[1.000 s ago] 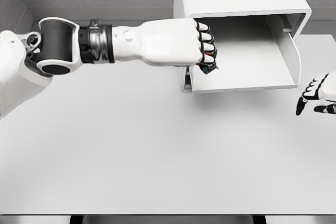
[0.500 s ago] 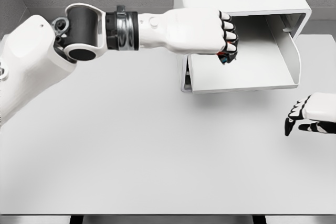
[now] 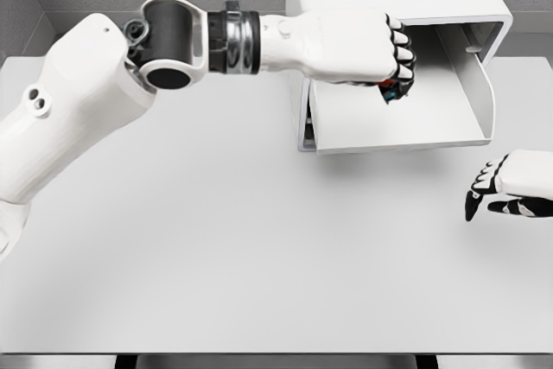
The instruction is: Slide open multi-storey tabletop storage cabinets and put open load switch and slide close multi-storey tabletop storage cabinets
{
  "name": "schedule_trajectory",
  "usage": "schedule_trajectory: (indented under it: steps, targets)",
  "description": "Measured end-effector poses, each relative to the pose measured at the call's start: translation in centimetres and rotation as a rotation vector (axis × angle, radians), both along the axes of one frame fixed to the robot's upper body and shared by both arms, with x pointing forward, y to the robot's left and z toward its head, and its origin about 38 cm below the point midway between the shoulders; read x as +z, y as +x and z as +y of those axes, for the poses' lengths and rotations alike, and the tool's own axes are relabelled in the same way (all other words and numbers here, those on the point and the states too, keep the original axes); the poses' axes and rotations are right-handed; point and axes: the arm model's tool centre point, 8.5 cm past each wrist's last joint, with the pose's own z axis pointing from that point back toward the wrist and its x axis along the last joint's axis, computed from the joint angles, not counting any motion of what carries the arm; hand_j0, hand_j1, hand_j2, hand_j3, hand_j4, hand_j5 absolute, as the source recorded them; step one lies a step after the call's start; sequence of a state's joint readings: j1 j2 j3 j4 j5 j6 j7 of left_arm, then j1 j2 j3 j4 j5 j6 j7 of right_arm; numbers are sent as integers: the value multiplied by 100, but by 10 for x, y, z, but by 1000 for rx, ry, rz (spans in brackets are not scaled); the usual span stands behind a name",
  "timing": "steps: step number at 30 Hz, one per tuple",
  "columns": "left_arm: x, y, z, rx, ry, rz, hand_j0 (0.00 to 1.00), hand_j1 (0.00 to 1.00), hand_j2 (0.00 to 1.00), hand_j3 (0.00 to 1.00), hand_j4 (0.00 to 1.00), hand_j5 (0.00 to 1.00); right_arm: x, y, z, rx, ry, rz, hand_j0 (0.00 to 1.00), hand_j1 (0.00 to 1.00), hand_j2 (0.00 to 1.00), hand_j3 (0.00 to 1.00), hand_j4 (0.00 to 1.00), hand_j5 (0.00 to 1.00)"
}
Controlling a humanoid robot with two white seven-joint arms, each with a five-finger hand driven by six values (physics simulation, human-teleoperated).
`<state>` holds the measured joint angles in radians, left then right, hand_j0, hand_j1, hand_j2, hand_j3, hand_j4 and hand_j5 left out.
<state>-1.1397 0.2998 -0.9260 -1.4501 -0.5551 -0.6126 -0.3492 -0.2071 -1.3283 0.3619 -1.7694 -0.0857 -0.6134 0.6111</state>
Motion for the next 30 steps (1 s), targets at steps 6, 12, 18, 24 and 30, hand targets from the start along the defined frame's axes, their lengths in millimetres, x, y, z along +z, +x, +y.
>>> schedule_trajectory:
  steps: [6,12,18,24,30]
  targets:
    - [2,2,-8,-2,-2,3,49,49,49,49,49,49,-1,-1,0,-2,10,9,51,51,51,51,51,51]
    - [2,8,-13,7,-4,13,73,73,73,73,73,73,-1,0,0,-2,13,7,51,51,51,51,51,51]
    - [2,14,-11,24,-7,24,100,100,100,100,100,100,-1,0,1,-1,16,7,52,52,52,52,52,52]
    - [3,15,-11,28,-10,27,100,100,100,100,100,100,-4,0,3,1,27,10,54,54,54,54,54,54]
    - [5,15,-15,24,-20,30,100,100,100,100,100,100,-4,0,4,2,29,10,54,54,54,54,54,54]
